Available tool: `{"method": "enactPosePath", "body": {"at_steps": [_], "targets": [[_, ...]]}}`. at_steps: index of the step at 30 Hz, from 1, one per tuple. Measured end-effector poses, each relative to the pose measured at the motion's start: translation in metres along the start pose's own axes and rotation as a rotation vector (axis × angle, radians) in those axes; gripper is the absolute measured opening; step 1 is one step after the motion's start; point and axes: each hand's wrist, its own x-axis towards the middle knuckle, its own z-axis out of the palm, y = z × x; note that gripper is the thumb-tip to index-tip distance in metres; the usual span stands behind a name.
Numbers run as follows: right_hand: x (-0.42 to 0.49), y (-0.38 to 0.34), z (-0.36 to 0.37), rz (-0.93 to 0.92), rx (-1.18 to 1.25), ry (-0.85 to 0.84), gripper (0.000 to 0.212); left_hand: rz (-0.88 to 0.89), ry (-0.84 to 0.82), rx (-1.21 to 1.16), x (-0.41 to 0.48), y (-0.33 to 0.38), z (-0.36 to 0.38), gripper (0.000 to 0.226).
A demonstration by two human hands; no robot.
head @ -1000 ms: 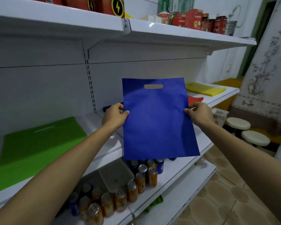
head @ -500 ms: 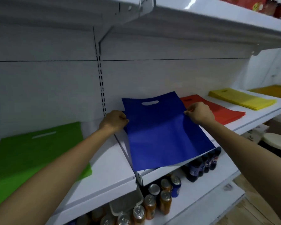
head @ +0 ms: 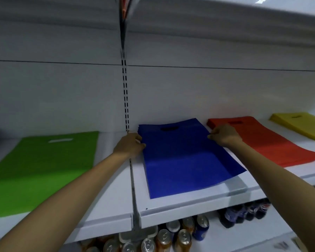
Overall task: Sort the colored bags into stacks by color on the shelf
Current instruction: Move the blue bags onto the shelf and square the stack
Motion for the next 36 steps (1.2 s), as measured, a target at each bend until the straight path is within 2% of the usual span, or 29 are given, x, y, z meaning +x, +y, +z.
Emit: {"method": "enactPosePath", "body": {"at_steps": [6,9,12,25,31,33,36], "targets": [[0.012,0.018,0.013,-0.001,0.151,-0.110,0.030,-0.123,0.133,0.029,-0.004,0.009,0.015,0.042],[0.014,0.024,0.018,-0.011,0.197,-0.108,0.034,-0.181,0.227,-0.008,-0.007,0.010,0.025,0.048],[0.017,0.031,0.022,-0.027,0.209,-0.087,0.030,-0.161,0.304,0.002,-0.012,0.006,0.033,0.043],[0.031,0.043,0.033,-0.103,0.233,-0.102,0.020,-0.184,0.367,0.089,-0.011,0.007,0.042,0.034],[0.023,0.046,0.018,-0.054,0.537,-0.277,0.050,-0.173,0.385,0.090,-0.013,0.007,0.043,0.037],[0.019,0.050,0.013,-0.073,0.526,-0.304,0.055,-0.171,0.370,0.077,-0.012,0.007,0.043,0.041],[0.015,0.055,0.013,-0.142,0.319,-0.248,0.065,-0.190,0.324,0.018,-0.011,0.011,0.037,0.048]]}}
